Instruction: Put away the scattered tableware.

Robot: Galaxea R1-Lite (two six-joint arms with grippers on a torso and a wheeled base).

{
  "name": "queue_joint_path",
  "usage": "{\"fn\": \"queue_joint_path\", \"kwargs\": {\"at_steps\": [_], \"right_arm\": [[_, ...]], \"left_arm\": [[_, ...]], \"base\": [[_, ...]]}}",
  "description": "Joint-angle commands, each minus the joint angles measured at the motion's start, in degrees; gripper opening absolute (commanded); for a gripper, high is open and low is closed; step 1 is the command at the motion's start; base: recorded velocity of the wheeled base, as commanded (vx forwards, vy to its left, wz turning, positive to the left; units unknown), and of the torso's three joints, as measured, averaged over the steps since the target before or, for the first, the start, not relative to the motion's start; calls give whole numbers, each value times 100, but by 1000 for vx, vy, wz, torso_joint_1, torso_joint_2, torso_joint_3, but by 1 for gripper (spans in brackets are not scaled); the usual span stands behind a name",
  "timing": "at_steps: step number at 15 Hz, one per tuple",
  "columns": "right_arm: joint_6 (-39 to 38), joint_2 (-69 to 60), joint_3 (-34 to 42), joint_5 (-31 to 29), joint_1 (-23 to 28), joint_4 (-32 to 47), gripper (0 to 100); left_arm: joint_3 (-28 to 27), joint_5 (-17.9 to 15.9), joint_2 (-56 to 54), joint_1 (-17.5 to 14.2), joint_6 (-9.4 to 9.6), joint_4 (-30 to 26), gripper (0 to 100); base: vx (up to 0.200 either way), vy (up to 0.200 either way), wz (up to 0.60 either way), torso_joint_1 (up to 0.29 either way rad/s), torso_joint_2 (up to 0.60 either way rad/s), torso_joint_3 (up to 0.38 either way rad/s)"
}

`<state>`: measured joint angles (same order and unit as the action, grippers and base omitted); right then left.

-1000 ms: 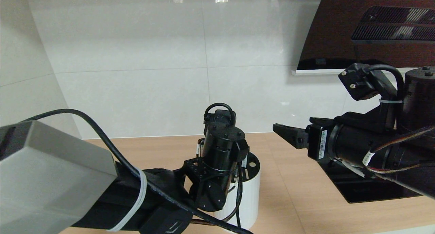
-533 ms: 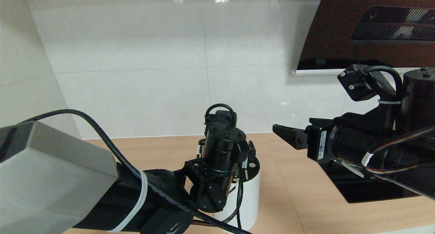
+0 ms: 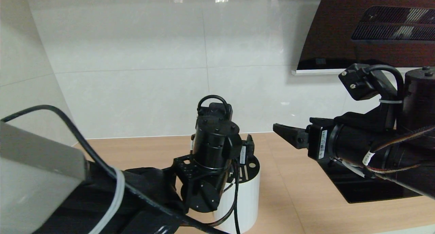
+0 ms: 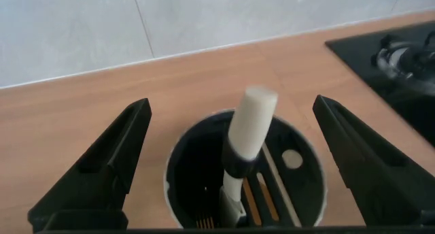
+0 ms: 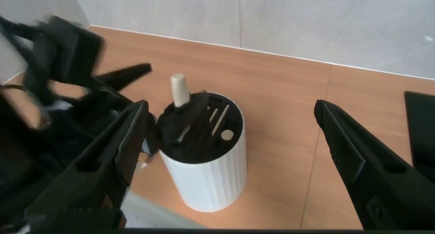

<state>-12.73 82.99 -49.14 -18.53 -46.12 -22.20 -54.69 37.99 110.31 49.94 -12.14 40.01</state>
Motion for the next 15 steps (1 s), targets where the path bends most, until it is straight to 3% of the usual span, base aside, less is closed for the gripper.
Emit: {"fn": "queue_joint_path", "kwargs": {"at_steps": [1,5,7,9,10,11,12,13,14,15], "right_arm": [[-2,-55,-8,-2,6,-4,100],[-11,-574,-25,-2,138,31,100],[-11,-1224,353,-142,182,40,100],[7,-1989,985,-142,859,40,100],[7,-2437,1337,-142,1140,49,100],[16,-2666,1486,-142,1263,49,100],[16,-3430,1864,-116,1659,49,100],[25,-3817,1978,-116,1738,84,100],[113,-4775,2058,-116,2010,708,100],[130,-5047,2058,-107,2186,1016,100]], "left_arm": [[195,-37,-1003,24,45,-169,100],[406,-362,-2506,-538,54,-1303,100],[881,-643,-3675,-802,54,-1742,100],[1725,-1408,-5028,-1083,89,-2296,100],[1988,-1707,-5635,-1409,142,-2612,100],[2067,-1795,-5881,-1576,151,-2744,100],[2155,-1891,-6566,-1980,186,-3228,100],[2164,-1891,-6856,-2094,195,-3465,100],[2164,-1909,-7612,-2481,247,-4089,100],[2164,-1909,-7841,-2604,291,-4282,100]], "base": [[0,0,0,0,0,0],[0,0,0,0,0,0],[0,0,0,0,0,0],[0,0,0,0,0,0],[0,0,0,0,0,0],[0,0,0,0,0,0],[0,0,0,0,0,0],[0,0,0,0,0,0],[0,0,0,0,0,0],[0,0,0,0,0,0]]}}
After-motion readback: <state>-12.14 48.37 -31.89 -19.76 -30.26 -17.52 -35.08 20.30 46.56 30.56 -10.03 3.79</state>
